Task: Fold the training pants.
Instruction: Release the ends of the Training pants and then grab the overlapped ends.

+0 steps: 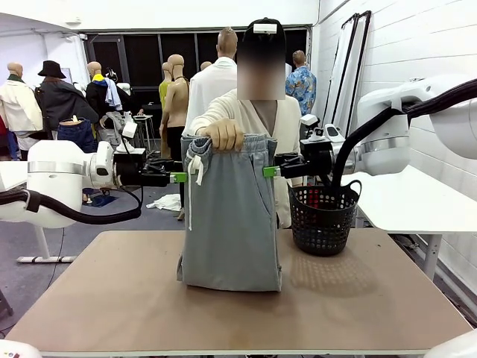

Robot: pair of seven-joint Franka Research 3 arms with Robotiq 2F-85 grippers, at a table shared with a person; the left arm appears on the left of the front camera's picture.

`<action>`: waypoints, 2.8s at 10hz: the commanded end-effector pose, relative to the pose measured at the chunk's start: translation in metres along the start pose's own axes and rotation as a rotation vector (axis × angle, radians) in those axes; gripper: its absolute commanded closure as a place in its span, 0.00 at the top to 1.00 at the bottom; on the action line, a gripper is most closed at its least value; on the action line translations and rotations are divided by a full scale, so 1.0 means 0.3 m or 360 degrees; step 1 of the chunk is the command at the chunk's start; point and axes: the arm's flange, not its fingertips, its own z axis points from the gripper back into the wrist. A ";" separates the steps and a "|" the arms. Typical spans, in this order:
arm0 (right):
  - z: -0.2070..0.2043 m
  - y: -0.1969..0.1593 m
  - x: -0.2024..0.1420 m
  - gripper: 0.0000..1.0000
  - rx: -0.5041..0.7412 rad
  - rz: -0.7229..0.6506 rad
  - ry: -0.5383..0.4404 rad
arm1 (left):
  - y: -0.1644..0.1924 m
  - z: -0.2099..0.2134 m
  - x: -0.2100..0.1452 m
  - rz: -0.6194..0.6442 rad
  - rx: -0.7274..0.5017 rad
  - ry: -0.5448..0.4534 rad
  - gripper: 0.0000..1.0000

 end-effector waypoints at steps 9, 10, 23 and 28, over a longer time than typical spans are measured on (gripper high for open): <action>-0.024 0.053 0.005 1.00 0.0036 -0.0011 -0.0042 | 0.012 -0.085 0.024 -0.0088 -0.0094 -0.0028 1.00; -0.028 0.055 0.004 1.00 0.0039 -0.0019 -0.0042 | 0.006 -0.100 0.031 -0.0090 -0.0123 -0.0022 1.00; -0.145 -0.011 0.022 1.00 0.0056 0.0014 -0.0046 | 0.044 -0.229 0.035 -0.0017 -0.0223 -0.0008 1.00; -0.182 -0.046 0.003 1.00 0.0060 0.0030 -0.0064 | 0.054 -0.275 0.034 0.0004 -0.0259 -0.0038 1.00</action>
